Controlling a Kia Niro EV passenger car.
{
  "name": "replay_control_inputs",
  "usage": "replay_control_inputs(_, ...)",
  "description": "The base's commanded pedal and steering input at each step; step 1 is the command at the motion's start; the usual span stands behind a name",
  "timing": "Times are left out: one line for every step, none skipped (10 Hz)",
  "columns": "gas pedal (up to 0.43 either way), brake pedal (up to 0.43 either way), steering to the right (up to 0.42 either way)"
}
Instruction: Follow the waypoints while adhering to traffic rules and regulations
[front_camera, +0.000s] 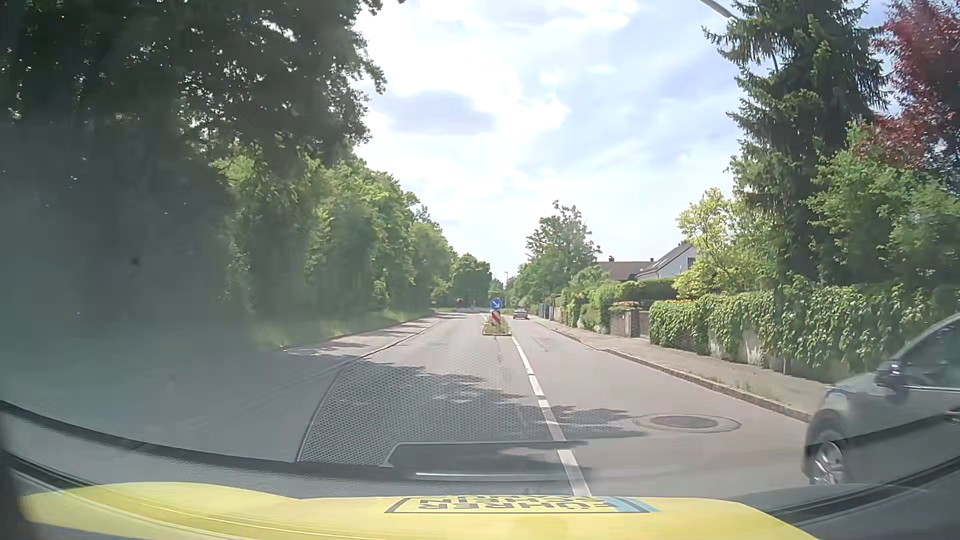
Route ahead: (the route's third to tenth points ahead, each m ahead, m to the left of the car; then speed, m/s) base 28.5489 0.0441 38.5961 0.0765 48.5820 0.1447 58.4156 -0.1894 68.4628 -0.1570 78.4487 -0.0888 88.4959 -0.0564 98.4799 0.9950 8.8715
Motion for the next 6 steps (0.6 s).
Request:
replay_control_inputs(0.228, 0.000, 0.062)
replay_control_inputs(0.220, 0.000, 0.063)
replay_control_inputs(0.197, 0.000, 0.063)
replay_control_inputs(0.177, 0.000, 0.062)
replay_control_inputs(0.169, 0.000, 0.062)
replay_control_inputs(0.157, 0.000, 0.061)
